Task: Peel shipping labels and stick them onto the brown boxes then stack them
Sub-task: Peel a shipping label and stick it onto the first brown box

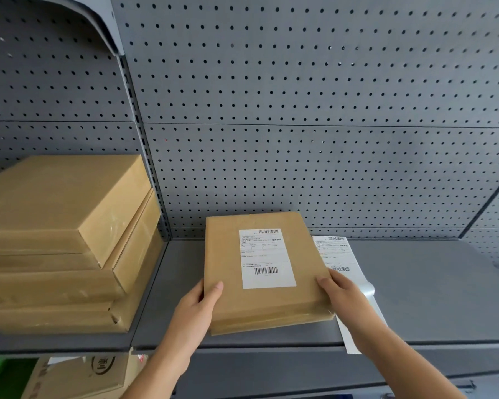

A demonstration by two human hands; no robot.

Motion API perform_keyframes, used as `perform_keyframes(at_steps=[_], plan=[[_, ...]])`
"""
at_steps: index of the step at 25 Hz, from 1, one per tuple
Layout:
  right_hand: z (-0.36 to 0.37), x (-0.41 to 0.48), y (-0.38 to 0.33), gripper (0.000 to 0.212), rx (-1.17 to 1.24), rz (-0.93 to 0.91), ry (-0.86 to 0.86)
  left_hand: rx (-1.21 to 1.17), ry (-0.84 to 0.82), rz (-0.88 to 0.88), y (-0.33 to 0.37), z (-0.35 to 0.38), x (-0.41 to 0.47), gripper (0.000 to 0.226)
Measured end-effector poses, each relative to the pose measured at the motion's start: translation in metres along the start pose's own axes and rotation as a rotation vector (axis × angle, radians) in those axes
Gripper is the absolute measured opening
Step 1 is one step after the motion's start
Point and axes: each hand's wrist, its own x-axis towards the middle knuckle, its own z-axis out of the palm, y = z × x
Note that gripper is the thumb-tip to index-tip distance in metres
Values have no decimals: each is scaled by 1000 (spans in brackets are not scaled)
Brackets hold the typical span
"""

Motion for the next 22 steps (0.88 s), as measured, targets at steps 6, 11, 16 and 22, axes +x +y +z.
perform_keyframes(at_steps=[6, 11, 16, 22], plan=[[-75, -13, -11, 18, 69, -67, 184, 9, -120, 123, 40, 53, 1, 24], [-158, -17, 8, 18, 90, -44, 373, 64, -319, 202, 70, 135, 0, 31], [-238, -16, 34, 16, 140, 35, 488, 126, -479, 258, 78, 224, 3, 41], [-310, 6, 74, 11, 224, 105, 563, 182, -552, 228, 71, 308, 6, 45]])
